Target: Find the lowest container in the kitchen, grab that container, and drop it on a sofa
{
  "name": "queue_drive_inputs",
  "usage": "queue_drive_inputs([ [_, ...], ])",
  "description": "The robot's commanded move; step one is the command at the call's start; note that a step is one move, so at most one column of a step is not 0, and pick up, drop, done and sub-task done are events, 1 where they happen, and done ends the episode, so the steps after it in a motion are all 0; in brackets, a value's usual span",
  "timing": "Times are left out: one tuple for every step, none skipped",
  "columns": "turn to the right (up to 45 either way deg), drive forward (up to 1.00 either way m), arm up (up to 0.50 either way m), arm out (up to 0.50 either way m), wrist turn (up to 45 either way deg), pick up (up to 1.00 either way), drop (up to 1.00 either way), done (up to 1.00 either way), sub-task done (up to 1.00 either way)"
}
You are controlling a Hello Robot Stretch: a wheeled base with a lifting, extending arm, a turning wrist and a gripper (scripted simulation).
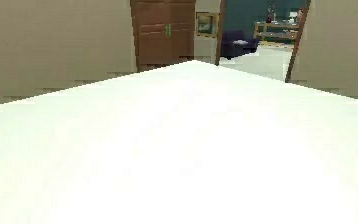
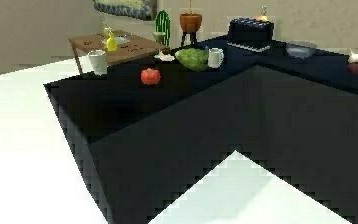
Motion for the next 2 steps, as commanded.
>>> queue_drive_inputs([
  [0.0,0.5,0.0,0.0,0.0,0.0,0.0,0.0,0.0],
  [45.0,0.0,0.0,0.0,0.0,0.0,0.0,0.0,0.0],
])
